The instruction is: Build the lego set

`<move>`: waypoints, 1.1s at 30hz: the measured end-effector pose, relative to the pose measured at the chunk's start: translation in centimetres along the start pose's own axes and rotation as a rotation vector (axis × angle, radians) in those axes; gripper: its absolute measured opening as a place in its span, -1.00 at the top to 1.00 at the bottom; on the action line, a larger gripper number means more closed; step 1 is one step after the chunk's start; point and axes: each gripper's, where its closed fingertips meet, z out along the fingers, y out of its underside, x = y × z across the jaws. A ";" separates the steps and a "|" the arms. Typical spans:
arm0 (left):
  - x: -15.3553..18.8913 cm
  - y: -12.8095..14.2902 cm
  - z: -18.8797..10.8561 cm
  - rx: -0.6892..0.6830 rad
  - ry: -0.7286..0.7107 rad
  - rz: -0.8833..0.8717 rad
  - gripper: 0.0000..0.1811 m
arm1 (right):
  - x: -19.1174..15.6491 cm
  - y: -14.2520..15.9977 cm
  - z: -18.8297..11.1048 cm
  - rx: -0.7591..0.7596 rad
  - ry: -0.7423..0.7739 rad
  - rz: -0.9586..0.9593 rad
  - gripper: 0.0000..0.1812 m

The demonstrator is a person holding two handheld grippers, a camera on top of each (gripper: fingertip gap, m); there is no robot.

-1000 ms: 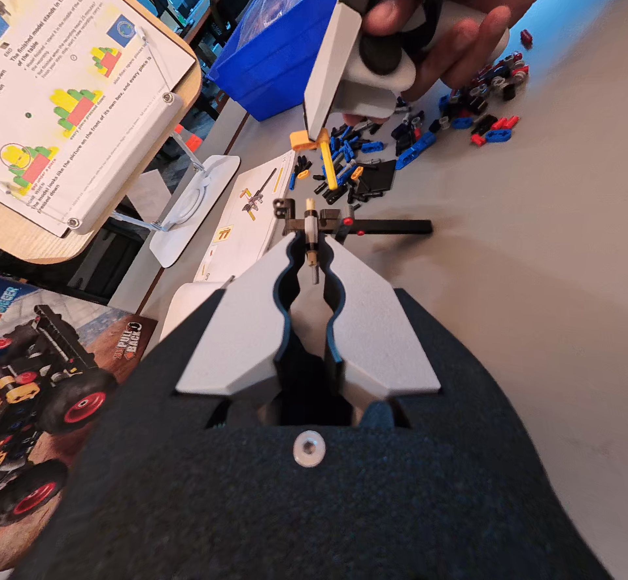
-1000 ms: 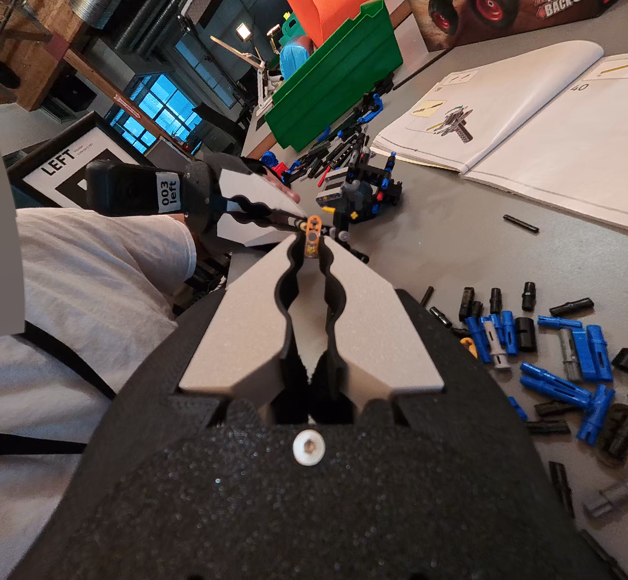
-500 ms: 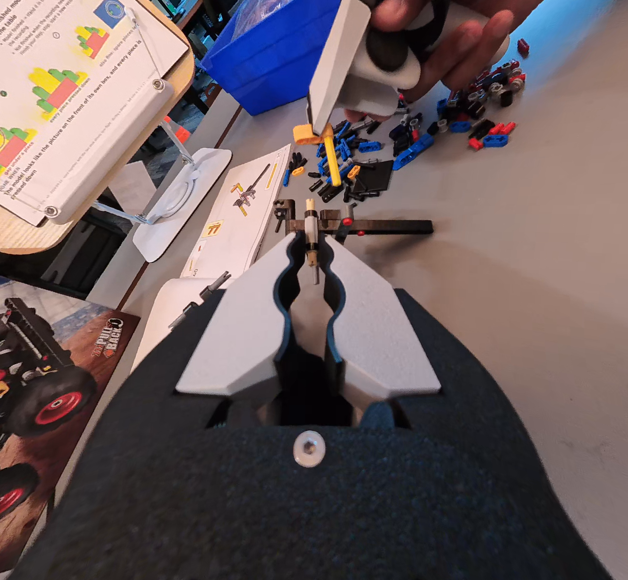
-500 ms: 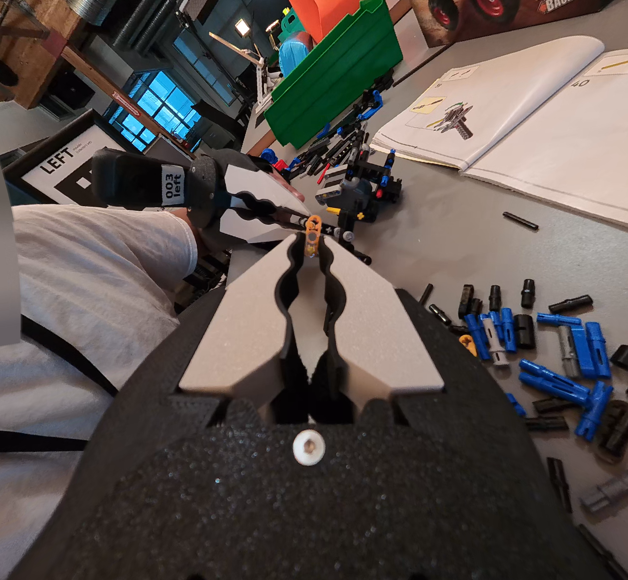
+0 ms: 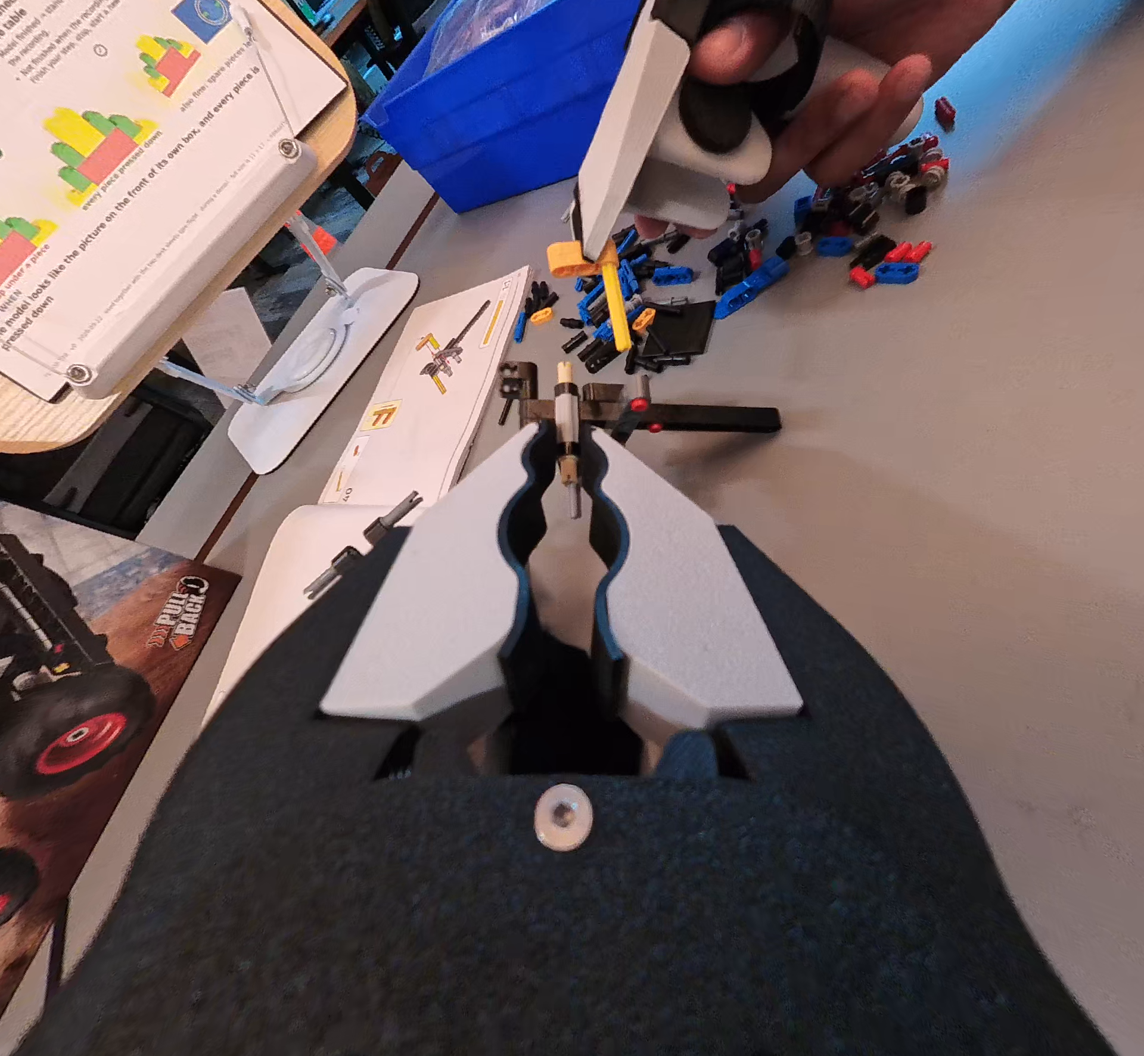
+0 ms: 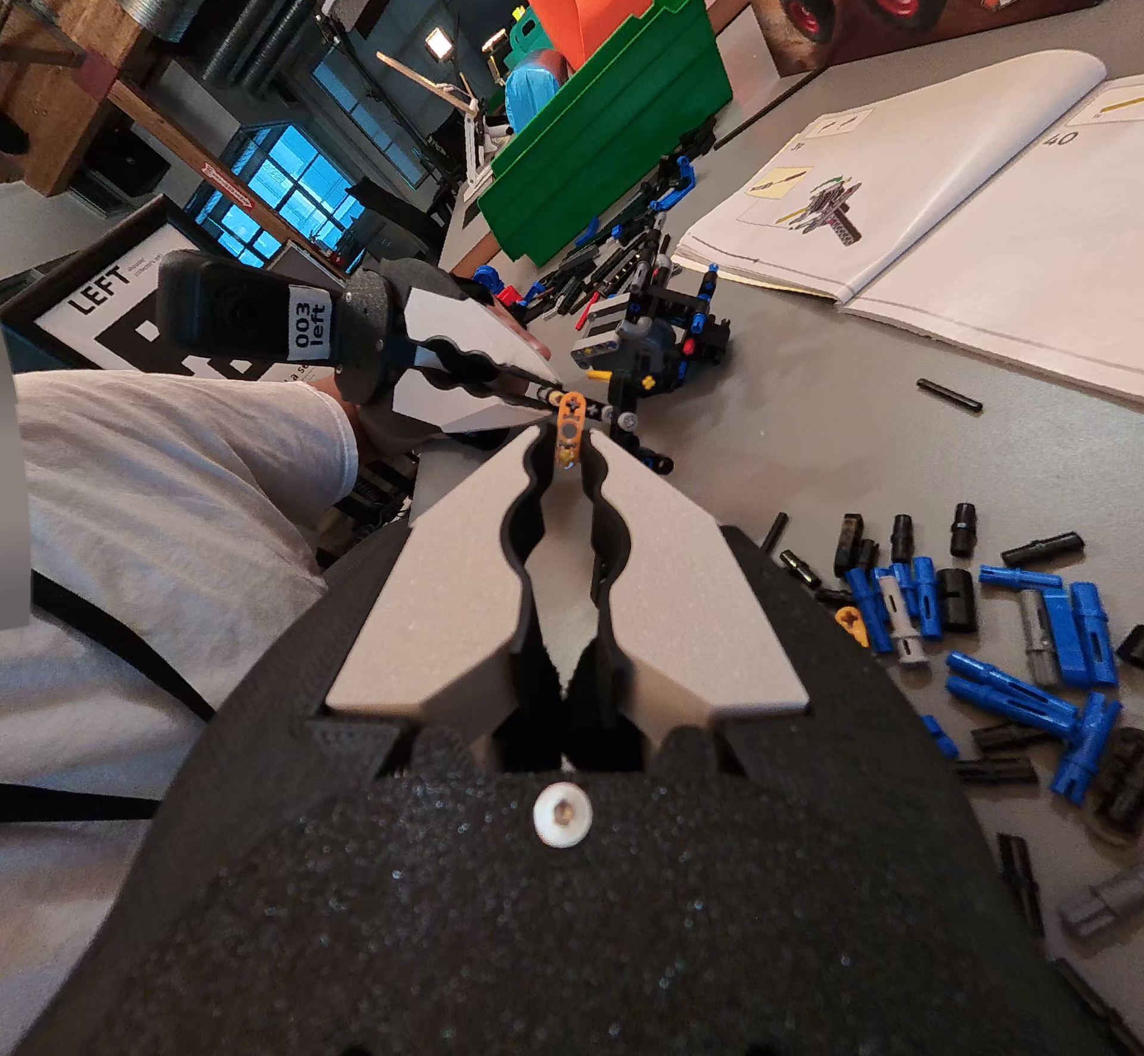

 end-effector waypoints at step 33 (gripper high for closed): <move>0.1 0.3 0.4 0.021 0.071 -0.126 0.94 | -0.1 0.7 1.4 0.010 -0.029 0.076 0.92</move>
